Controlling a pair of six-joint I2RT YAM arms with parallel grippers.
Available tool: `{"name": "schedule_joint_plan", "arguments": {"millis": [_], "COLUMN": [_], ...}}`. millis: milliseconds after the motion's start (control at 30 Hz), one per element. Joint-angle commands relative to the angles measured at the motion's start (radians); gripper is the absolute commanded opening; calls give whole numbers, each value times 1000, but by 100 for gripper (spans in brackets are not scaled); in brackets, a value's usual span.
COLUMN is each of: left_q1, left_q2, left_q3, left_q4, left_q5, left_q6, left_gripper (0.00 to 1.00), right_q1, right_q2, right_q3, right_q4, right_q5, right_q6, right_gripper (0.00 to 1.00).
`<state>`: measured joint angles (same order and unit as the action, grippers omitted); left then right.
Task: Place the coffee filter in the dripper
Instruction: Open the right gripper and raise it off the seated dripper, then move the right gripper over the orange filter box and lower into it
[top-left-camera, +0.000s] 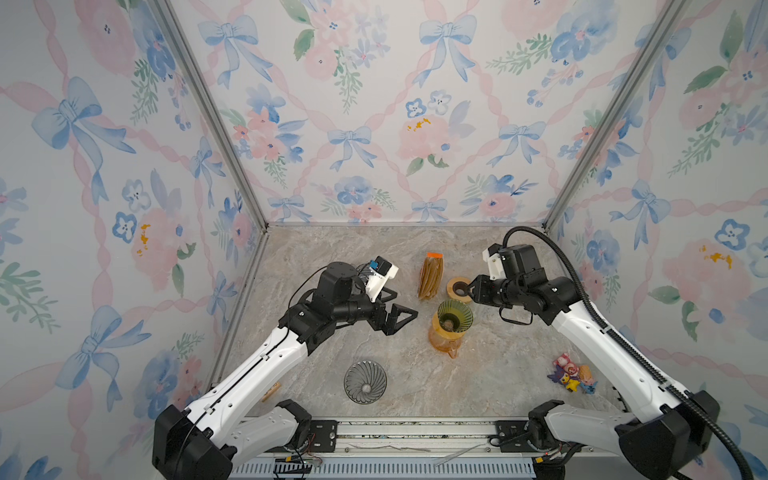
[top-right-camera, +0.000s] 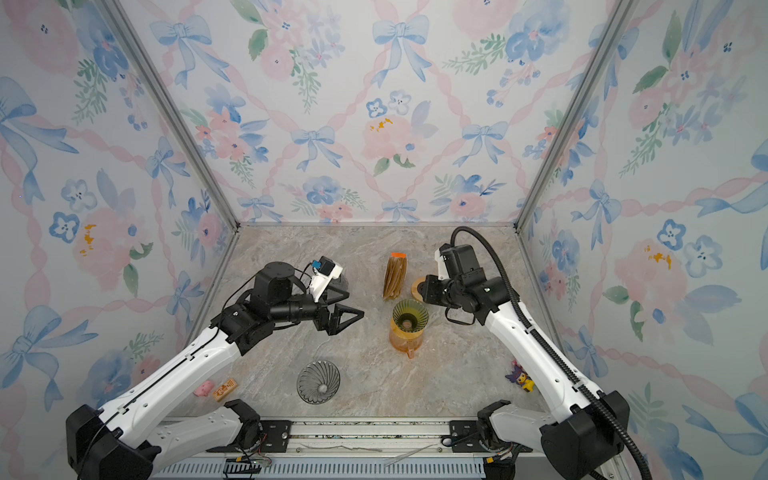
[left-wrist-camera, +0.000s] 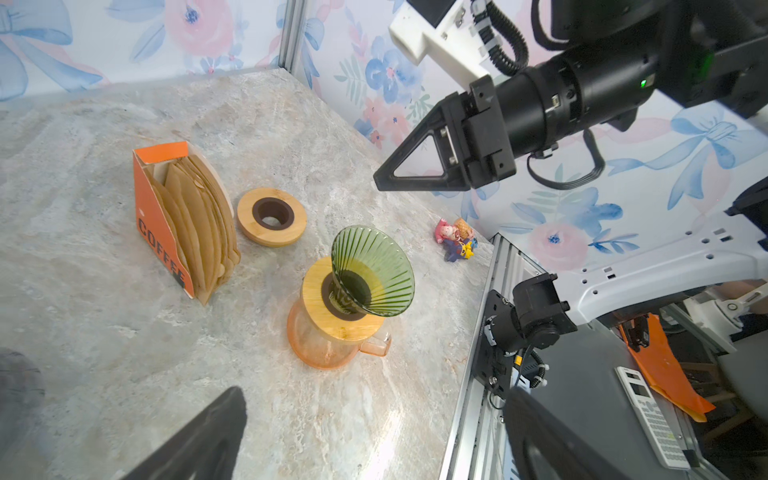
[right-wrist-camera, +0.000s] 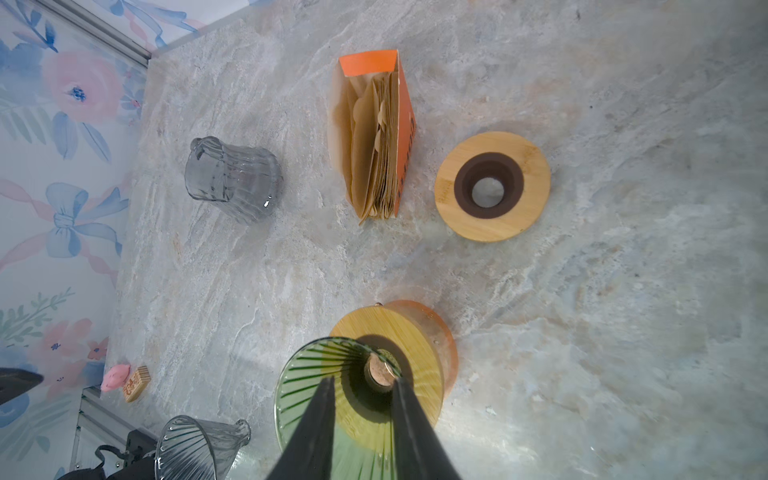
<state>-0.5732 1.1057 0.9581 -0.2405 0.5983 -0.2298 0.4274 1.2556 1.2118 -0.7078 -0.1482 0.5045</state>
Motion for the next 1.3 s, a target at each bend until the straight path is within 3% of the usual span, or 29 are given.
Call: {"name": "schedule_joint_plan", "arguments": {"millis": [0, 367, 900, 1067, 1267], "left_q1": [9, 30, 79, 91, 94], "left_q2": [21, 29, 9, 17, 16], "left_q3": [43, 8, -24, -22, -24], "left_q4": [4, 24, 41, 41, 45], "left_q5": [-12, -19, 32, 47, 50], "left_q6": [61, 82, 68, 64, 63], "left_gripper": [98, 98, 98, 98, 98], "right_q1": [15, 35, 48, 51, 51], "right_q2": [61, 322, 706, 791, 819], "right_q3": [74, 281, 615, 709, 712], "right_q4": [-33, 2, -52, -90, -97], "right_q5": [25, 92, 114, 122, 148], "right_q6": [-15, 87, 111, 109, 144], "right_gripper": [27, 23, 20, 19, 18]}}
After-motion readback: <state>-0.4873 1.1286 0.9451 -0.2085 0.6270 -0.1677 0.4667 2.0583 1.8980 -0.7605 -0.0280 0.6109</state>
